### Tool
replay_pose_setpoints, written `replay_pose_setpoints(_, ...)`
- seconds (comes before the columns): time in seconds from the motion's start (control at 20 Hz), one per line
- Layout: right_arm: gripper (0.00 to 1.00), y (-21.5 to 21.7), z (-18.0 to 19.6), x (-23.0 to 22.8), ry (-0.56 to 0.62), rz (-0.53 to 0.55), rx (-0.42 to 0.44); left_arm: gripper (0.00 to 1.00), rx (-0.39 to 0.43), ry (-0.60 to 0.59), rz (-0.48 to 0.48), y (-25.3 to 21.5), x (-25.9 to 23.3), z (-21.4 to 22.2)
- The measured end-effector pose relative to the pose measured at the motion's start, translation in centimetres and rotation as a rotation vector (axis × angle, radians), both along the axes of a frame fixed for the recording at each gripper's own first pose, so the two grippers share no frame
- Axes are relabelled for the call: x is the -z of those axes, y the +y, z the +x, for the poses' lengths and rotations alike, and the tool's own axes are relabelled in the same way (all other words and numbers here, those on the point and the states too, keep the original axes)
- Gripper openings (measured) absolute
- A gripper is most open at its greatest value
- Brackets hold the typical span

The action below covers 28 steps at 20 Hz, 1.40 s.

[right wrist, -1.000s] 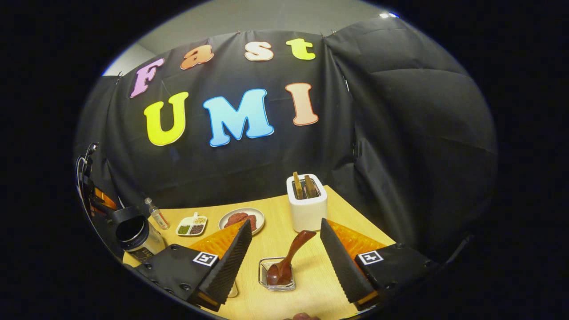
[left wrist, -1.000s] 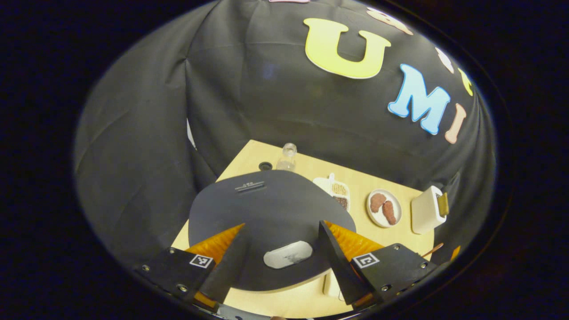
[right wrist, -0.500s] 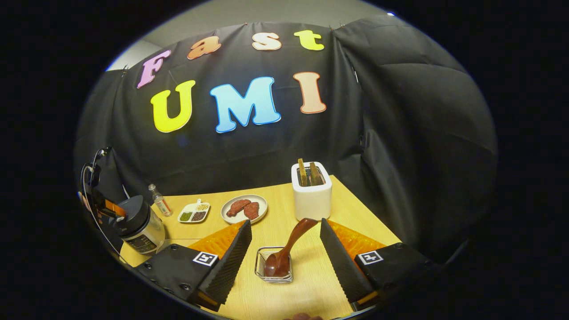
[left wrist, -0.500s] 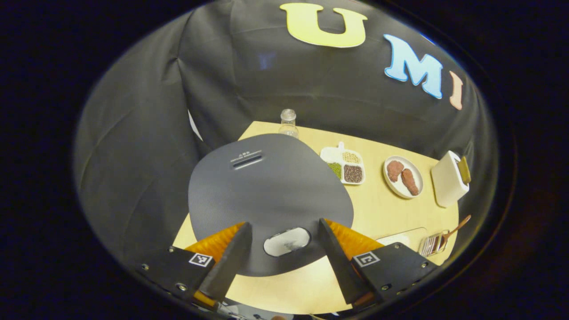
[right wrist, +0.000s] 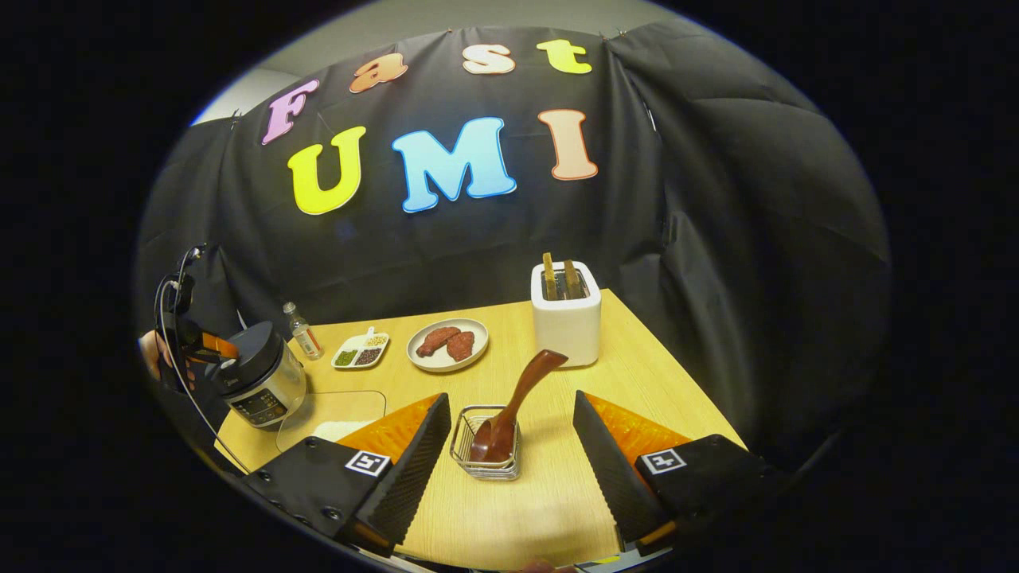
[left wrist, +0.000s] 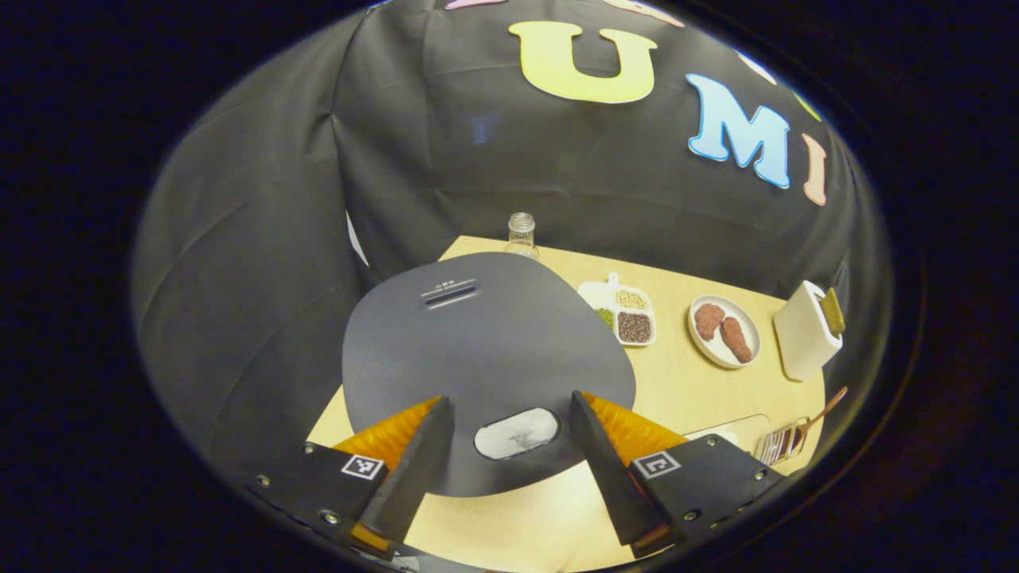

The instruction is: Close the left gripper, press the button to open the rice cooker; take a wooden spoon from the chopstick holder with the right hand, scoop a spoonful of rice and pour it into the rice cooker, then put the wooden spoon back into the chopstick holder.

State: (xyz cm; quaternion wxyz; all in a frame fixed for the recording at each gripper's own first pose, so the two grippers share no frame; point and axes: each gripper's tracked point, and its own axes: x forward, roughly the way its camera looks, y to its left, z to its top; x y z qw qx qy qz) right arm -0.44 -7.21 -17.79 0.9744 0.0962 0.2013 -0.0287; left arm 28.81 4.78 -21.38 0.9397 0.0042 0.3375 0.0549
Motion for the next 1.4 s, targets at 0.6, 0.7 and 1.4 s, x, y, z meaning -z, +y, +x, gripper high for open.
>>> replay_pose_setpoints(0.6, 0.98, -5.2, -3.3, 4.1, 0.076, 0.084, 0.001, 0.94, -0.071, -0.022, 0.095, -1.9, -0.5, -7.0)
replay_pose_setpoints(0.7, 0.98, -5.5, -2.6, 3.2, 0.05, 0.077, 0.012, 0.94, 0.038, -0.07, 0.212, -2.9, -2.6, -9.2)
replay_pose_setpoints(1.4, 0.98, -7.5, -6.0, -16.3, -0.305, -0.159, 0.154, 0.93, 0.175, -0.664, 0.078, -5.6, -24.2, -26.3)
